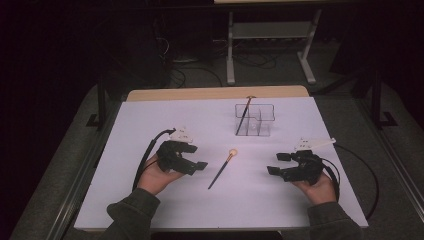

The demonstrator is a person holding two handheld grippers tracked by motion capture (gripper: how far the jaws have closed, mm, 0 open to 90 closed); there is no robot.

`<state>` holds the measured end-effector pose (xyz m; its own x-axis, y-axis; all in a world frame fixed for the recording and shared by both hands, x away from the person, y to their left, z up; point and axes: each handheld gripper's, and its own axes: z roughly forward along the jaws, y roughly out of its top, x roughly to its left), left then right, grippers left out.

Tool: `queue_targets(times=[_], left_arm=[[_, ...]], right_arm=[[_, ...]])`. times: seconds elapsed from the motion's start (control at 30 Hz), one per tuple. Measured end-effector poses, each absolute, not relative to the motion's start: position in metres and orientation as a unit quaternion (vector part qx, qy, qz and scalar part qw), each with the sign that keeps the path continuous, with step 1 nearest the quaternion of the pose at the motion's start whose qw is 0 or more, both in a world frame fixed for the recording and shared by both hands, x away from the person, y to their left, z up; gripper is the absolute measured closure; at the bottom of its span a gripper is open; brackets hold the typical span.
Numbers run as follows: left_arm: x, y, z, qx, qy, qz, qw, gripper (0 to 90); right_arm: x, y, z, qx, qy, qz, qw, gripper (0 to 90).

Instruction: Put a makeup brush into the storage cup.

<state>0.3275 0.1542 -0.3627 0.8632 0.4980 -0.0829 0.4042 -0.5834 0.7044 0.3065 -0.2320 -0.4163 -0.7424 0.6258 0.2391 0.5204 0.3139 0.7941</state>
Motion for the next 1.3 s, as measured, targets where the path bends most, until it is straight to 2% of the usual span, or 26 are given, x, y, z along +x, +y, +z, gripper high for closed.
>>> queue_targets(times=[0.57, 0.7, 0.77, 1.3], left_arm=[[0.334, 0.131, -0.360, 0.894, 0.249, 0.057, 0.367, 27.4], [0.337, 0.127, -0.361, 0.897, 0.251, 0.052, 0.361, 28.4], [0.339, 0.124, -0.362, 0.900, 0.248, 0.045, 0.355, 32.1], [0.349, 0.101, -0.366, 0.914, 0.248, 0.038, 0.318, 34.9]], right_arm=[[0.303, -0.228, -0.414, 0.352, 0.807, 0.470, 0.062, 26.7], [0.303, -0.228, -0.414, 0.353, 0.808, 0.468, 0.065, 26.6], [0.303, -0.229, -0.414, 0.352, 0.809, 0.467, 0.066, 26.7], [0.303, -0.234, -0.413, 0.356, 0.805, 0.470, 0.072, 26.7]])
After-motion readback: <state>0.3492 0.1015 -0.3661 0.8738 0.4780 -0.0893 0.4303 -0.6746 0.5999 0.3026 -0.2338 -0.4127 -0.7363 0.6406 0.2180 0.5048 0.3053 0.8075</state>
